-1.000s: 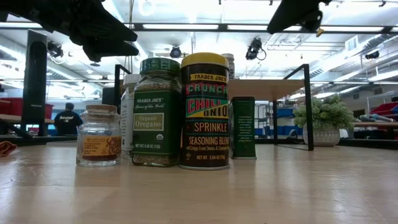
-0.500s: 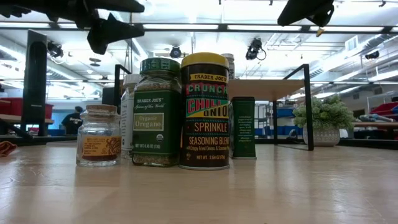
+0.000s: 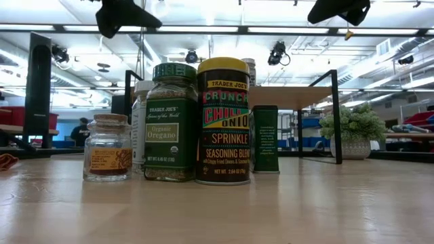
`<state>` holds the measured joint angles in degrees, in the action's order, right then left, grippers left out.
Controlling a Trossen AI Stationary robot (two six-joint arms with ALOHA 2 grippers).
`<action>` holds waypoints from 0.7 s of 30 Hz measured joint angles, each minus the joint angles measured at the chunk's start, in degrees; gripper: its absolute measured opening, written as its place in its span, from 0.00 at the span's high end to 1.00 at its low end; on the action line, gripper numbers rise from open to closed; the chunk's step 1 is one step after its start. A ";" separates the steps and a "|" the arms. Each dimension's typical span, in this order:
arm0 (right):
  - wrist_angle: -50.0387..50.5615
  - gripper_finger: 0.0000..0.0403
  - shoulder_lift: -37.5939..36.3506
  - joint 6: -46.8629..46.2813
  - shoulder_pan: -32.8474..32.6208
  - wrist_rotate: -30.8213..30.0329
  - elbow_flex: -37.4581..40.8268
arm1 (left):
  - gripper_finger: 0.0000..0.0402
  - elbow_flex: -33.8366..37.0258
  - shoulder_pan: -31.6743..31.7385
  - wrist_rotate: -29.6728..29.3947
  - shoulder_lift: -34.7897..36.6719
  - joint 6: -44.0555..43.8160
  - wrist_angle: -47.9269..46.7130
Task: Shelf spices
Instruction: Put the white seasoning bottle on the shelf aligned with the other white seasoning bottle
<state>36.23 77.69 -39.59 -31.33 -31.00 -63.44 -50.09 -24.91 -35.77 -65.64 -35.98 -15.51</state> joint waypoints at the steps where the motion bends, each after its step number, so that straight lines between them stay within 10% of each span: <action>1: 0.00 0.99 0.02 0.19 0.00 0.16 0.00 | 0.35 -2.76 0.07 0.14 -1.75 -2.17 -3.78; 12: 0.09 0.99 0.02 0.25 -0.11 1.30 0.00 | 0.35 -26.79 2.59 12.60 -21.97 -14.07 -33.11; 21: 0.07 0.98 0.02 -0.26 -0.45 2.68 0.02 | 0.35 -30.55 5.97 23.70 -31.74 -13.84 -39.02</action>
<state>36.29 77.71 -39.86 -31.78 -28.32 -63.42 -80.64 -18.94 -12.06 -97.38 -49.83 -54.53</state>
